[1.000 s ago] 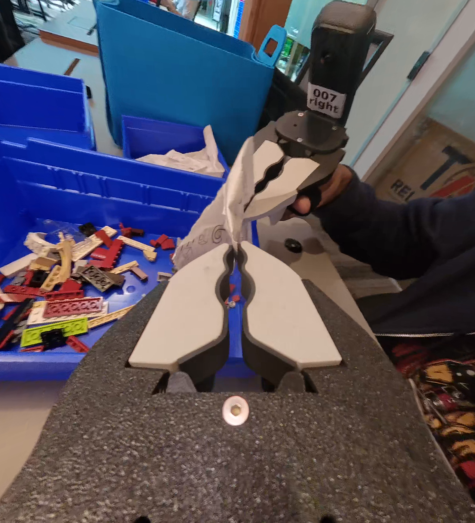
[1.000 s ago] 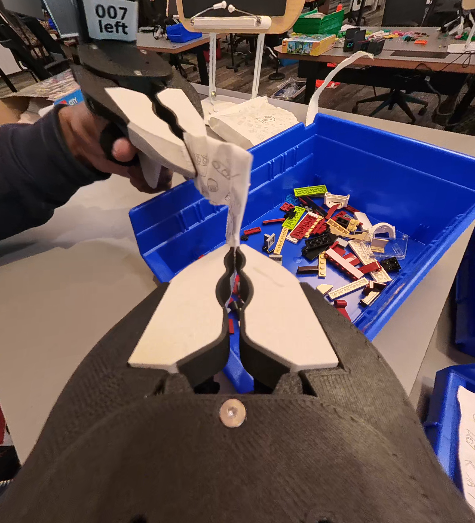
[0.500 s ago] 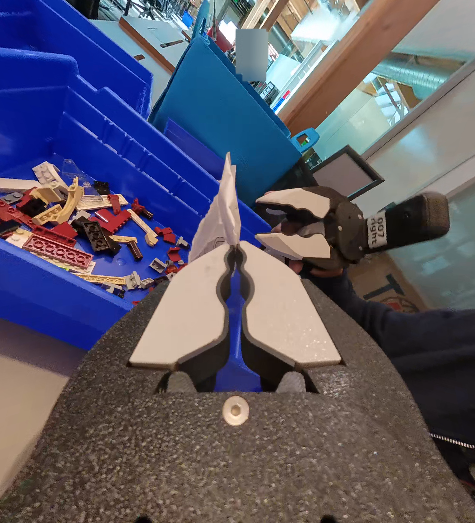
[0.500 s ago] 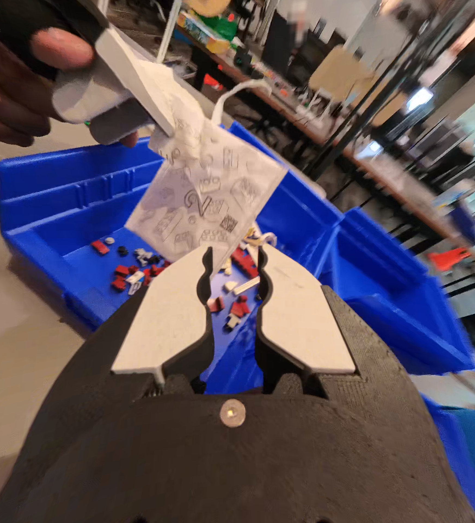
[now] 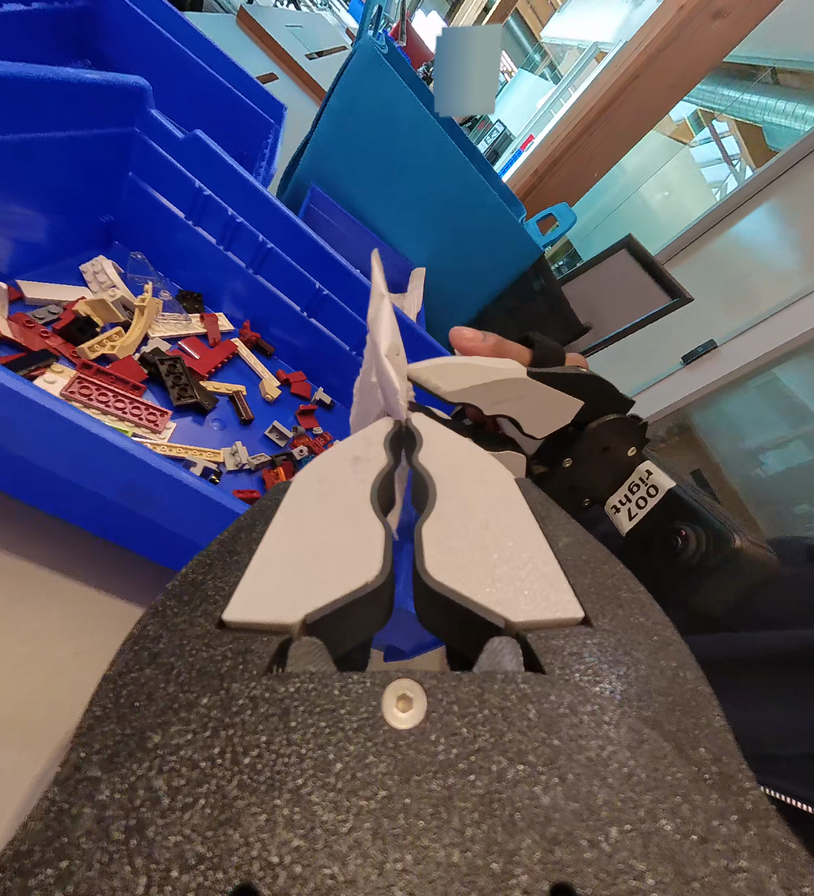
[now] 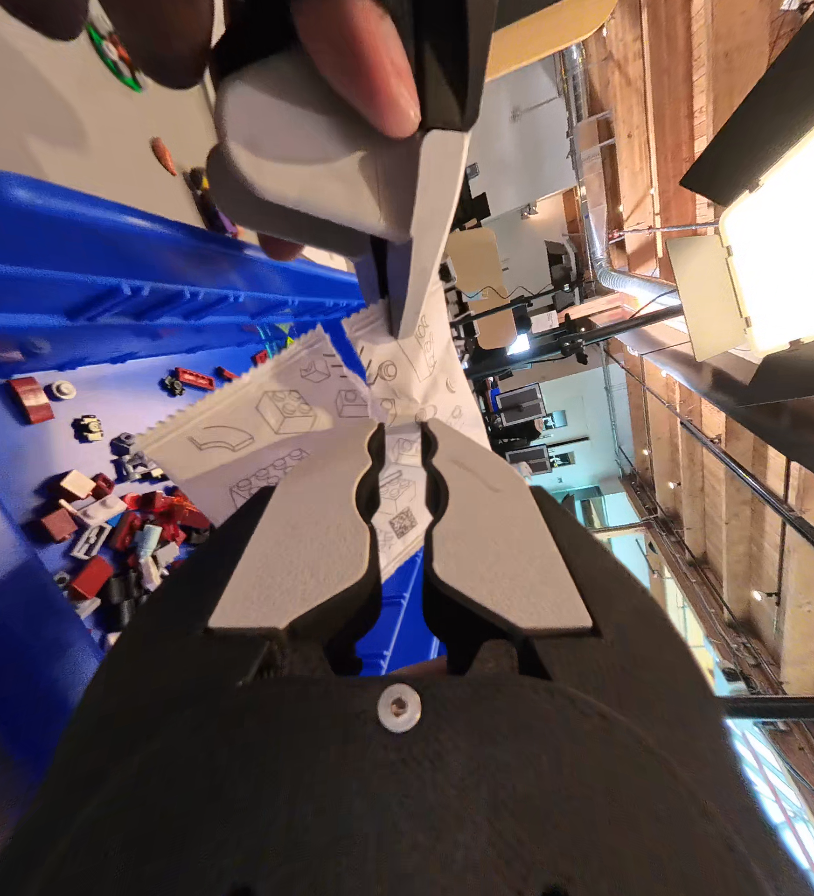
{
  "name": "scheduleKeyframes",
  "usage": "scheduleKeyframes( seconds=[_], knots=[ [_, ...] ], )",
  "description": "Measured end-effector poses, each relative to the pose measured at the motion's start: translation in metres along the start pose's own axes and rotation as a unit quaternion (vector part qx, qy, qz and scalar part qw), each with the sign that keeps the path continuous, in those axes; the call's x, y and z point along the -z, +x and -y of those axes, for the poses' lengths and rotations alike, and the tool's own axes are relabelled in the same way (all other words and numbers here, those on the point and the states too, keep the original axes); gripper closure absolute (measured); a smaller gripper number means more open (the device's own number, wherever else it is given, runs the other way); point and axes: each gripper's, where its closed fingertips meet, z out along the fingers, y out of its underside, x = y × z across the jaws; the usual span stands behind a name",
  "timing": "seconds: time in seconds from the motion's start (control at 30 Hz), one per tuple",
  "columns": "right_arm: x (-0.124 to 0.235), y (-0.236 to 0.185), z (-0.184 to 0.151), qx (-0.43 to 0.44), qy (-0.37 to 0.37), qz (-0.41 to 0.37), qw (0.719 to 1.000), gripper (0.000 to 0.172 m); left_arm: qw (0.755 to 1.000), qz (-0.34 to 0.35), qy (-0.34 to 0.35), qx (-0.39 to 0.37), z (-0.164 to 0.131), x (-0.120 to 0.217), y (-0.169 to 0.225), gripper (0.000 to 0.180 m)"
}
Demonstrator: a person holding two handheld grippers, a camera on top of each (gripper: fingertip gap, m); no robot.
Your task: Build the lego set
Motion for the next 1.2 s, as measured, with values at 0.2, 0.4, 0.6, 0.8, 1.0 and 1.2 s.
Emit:
scheduleKeyframes(
  seconds=[0.2,0.4,0.6,0.8,1.0,1.2],
  knots=[
    [-0.005,-0.001,0.003,-0.058,0.019,0.005,0.998,0.172,0.999,0.023,-0.009,-0.024,0.002,0.004,-0.006,0.179],
    [-0.009,0.003,-0.003,-0.093,0.024,-0.019,0.995,0.172,0.999,0.021,0.013,-0.039,0.010,0.006,-0.007,0.169],
    [-0.011,-0.005,-0.002,-0.050,0.021,-0.025,0.998,0.172,0.999,0.026,0.025,-0.041,0.012,0.001,-0.012,0.169],
    [-0.009,-0.005,0.001,-0.027,0.025,-0.032,0.999,0.171,0.999,0.015,0.031,-0.024,0.011,0.001,-0.013,0.179],
    [0.006,0.005,0.000,-0.086,0.006,-0.030,0.996,0.154,0.982,-0.039,0.152,0.109,0.035,0.021,-0.019,0.180],
    [0.021,-0.014,-0.012,-0.246,-0.022,0.062,0.967,0.153,0.939,-0.127,0.259,0.186,0.060,0.049,-0.016,0.180]
  ],
)
